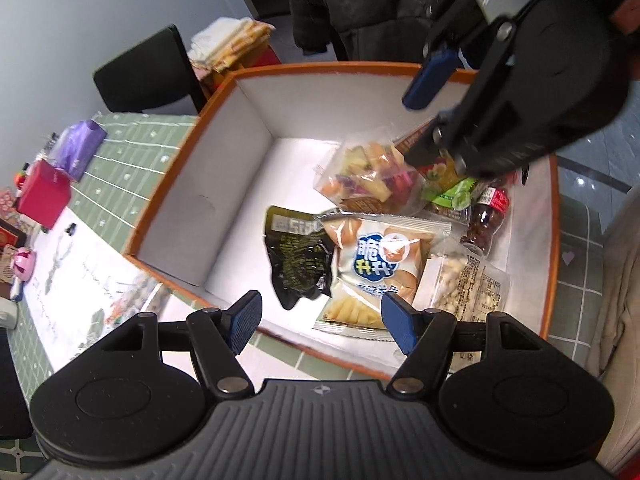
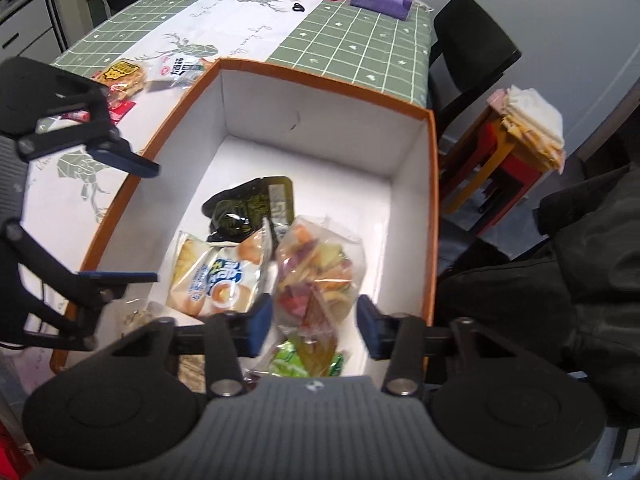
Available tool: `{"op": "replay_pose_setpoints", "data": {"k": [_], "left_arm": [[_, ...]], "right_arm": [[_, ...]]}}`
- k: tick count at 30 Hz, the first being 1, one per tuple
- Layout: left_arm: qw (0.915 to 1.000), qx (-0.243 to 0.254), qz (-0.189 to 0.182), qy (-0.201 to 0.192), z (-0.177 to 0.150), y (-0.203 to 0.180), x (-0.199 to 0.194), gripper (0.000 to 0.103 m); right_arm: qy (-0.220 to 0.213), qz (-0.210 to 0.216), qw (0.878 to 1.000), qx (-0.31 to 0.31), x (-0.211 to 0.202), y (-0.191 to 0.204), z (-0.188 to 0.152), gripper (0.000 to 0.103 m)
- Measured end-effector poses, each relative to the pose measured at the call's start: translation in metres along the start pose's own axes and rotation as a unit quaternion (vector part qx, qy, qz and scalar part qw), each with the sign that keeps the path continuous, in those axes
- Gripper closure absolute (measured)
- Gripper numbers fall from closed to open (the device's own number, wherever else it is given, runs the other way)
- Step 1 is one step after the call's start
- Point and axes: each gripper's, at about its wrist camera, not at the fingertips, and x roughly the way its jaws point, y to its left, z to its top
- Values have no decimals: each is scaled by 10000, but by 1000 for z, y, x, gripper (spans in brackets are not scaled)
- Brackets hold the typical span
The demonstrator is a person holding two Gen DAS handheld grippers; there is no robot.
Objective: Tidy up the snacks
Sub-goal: 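Withdraw both tools from the box toward the remaining snacks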
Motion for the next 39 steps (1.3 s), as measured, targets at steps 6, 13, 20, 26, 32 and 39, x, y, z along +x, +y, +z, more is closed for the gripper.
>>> {"op": "replay_pose_setpoints", "data": {"k": [6, 13, 20, 26, 32, 39], "left_arm": [[9990, -297, 322, -82, -14, 16, -14, 20], [9950, -734, 677, -100, -30, 38, -29, 19], [9894, -1151, 886, 79, -62, 67, -31, 19], [9834, -1519, 991, 6, -89, 99, -29, 19], [9787, -1702, 1138, -112, -113, 124, -32, 19], [9665, -2177, 1358, -61, -139, 157, -32, 15]], "right_arm": [[102, -129, 9998, 93, 22, 0, 0, 97], [96, -240, 9994, 237, 42, 1, 14, 100], [360, -315, 9988, 117, 56, 11, 21, 98], [-196, -395, 9990, -44, 15, 21, 38, 70], [-991, 116, 9948, -183, -26, 52, 67, 56], [-1326, 747, 9875, -407, -18, 105, 105, 54]]}}
